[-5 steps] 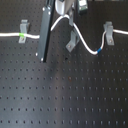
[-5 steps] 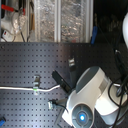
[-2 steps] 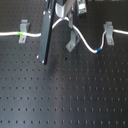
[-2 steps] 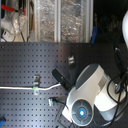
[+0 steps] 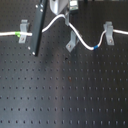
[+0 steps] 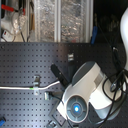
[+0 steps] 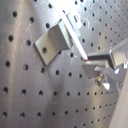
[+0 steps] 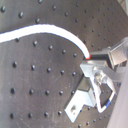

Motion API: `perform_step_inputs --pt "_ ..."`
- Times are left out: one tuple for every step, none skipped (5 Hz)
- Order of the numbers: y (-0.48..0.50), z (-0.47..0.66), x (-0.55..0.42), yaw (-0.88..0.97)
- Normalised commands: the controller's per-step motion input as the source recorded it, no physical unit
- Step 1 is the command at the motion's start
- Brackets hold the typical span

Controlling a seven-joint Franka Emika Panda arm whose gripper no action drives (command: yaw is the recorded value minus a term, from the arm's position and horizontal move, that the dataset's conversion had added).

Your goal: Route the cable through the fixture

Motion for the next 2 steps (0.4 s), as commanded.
perform_step_inputs --pt "-0.074 0.23 -0.027 -0.02" --pt "-0.359 0.25 -0.265 -0.49"
